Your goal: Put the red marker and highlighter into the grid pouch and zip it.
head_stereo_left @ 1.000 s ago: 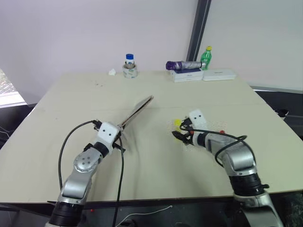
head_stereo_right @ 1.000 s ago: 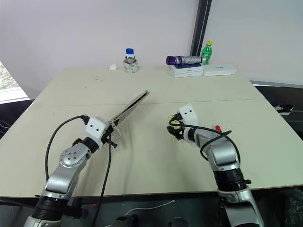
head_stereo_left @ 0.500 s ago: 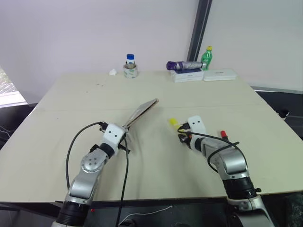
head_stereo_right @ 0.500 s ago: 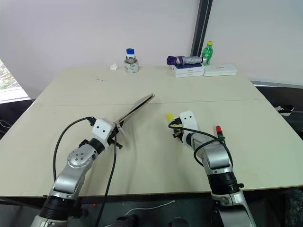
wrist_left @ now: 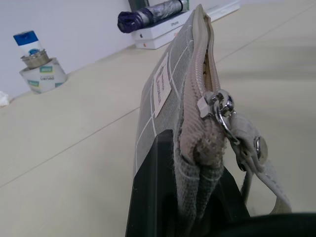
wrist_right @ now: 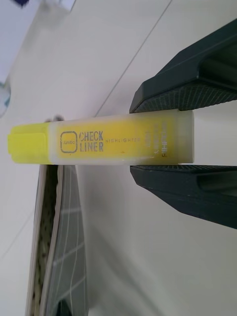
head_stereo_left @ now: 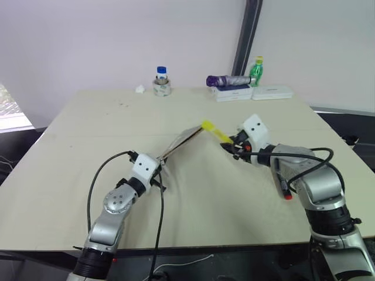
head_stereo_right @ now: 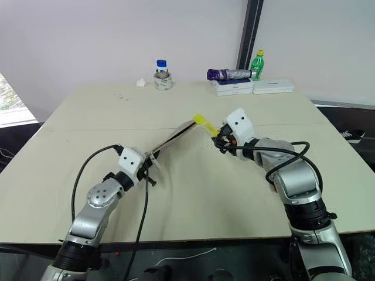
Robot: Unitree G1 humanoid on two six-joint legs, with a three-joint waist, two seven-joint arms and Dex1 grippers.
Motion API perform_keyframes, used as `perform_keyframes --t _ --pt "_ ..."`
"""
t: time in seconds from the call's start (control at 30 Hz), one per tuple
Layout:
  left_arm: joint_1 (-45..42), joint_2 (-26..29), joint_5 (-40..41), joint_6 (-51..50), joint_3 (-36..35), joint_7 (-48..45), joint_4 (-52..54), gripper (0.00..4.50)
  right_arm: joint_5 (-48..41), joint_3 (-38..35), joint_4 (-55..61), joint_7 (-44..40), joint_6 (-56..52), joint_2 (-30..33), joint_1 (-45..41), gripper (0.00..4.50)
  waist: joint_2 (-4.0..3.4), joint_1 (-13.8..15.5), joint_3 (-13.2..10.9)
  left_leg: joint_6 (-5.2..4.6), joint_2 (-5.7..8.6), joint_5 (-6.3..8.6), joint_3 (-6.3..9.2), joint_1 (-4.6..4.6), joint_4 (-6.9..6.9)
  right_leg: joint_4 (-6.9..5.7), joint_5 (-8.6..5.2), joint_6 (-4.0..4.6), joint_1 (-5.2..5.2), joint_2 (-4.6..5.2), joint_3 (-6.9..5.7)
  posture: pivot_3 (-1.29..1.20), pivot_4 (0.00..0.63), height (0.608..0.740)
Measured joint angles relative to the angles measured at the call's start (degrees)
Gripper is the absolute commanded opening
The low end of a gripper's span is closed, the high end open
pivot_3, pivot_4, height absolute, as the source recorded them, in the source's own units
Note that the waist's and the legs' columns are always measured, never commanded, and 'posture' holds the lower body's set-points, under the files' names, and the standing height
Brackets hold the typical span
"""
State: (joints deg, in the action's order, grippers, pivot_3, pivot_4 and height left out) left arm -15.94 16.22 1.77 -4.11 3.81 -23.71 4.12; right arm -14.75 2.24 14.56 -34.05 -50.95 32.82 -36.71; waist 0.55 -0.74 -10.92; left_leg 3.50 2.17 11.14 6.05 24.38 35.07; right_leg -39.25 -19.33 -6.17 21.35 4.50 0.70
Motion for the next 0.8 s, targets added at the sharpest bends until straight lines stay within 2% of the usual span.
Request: perform_keyframes --t 0.3,0.6,0.7,0.8 --pt "0.0 -0.2 0.0 0.0 0.0 -0.1 0.1 0.00 0.5 2.5 -0.1 -0.7 0.1 0.1 0.3 0.89 0.00 -0.1 0.0 0.00 -0.01 0.00 0.01 0.00 -0.02 0.00 0.00 0.00 0.02 -0.02 0.00 0.00 0.150 0.737" --pt "0.1 -0.4 0.0 0.0 0.6 -1.2 0.5 0.00 2.3 5.3 0.0 -1.8 0.1 3.1 0.6 0.89 0.00 -0.1 0.0 0.00 0.00 0.00 0.01 0.00 -0.02 0.01 0.00 0.00 0.02 -0.02 0.00 0.00 0.150 0.737" --pt "0.1 0.6 -0.8 0.8 1.7 -1.8 0.4 0.00 2.8 7.0 0.3 -3.1 0.1 4.8 0.6 0.89 0.00 -0.1 0.0 0.00 -0.01 0.00 0.00 0.00 -0.03 0.01 0.00 0.00 0.03 -0.02 0.00 0.00 0.150 0.737" --pt "0.0 4.0 -3.2 4.2 3.6 -3.8 0.4 0.00 3.4 10.1 2.2 -6.6 0.9 8.5 0.6 0.89 0.00 -0.1 0.0 0.00 -0.01 0.00 0.00 0.01 -0.04 0.03 0.00 0.00 0.03 -0.02 0.00 0.00 0.150 0.737"
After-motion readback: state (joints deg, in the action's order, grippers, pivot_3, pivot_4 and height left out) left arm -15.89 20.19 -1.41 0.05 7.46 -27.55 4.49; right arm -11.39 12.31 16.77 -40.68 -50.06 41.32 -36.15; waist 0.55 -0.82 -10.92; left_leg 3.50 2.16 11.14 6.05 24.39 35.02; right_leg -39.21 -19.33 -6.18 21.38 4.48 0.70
